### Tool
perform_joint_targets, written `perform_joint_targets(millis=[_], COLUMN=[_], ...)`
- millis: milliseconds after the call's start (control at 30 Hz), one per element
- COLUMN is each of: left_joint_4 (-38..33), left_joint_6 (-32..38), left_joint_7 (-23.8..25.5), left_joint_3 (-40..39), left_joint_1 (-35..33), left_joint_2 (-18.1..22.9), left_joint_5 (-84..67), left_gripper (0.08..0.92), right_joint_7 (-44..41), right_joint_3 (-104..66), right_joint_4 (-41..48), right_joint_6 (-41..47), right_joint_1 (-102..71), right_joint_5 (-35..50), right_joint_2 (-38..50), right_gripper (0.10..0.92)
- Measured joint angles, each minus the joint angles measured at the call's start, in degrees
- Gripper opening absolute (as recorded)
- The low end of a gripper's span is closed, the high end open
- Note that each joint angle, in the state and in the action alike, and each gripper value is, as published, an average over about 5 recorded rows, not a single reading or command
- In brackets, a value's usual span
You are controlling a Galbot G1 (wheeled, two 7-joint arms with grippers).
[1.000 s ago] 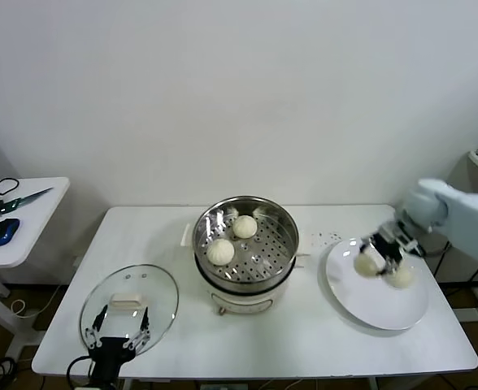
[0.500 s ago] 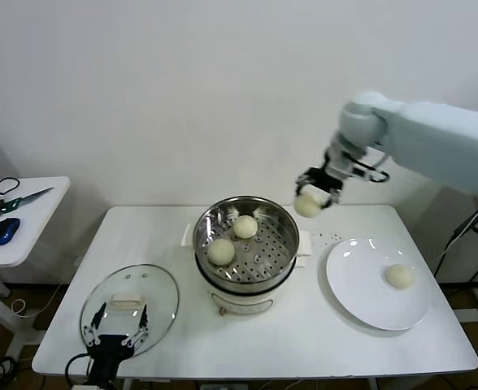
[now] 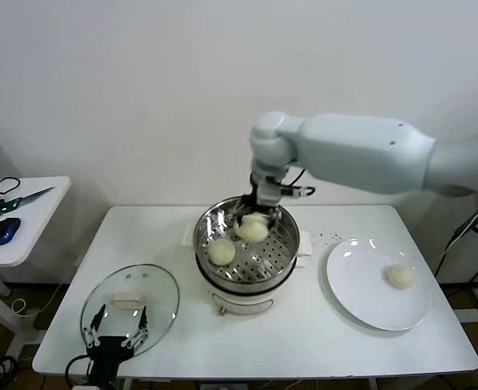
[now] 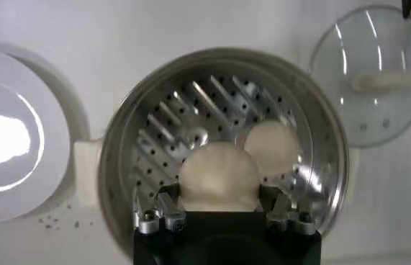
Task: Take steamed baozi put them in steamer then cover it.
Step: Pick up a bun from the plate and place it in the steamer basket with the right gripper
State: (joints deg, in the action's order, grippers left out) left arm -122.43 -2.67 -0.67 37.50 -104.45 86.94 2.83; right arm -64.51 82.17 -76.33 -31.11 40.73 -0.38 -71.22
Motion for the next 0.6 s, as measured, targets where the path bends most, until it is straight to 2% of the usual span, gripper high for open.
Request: perform_joint_targets(millis=[600], left_joint_4=[1.47], left_joint_6=[-0.88], left_joint_7=[-0.11], left_joint_3=[-0.36], left_joint_1=[2.11], left_joint_2=[0.24], left_joint_5=[0.17], left_gripper=[0.823], right_joint_7=[-1.28], right_joint_3=[2.6], right_joint_4=[-1.45], right_joint_6=[0.26], right_joint_1=[-4.47], right_joint_5=[-1.08], right_joint_2=[-2.59], right_gripper=[0.716])
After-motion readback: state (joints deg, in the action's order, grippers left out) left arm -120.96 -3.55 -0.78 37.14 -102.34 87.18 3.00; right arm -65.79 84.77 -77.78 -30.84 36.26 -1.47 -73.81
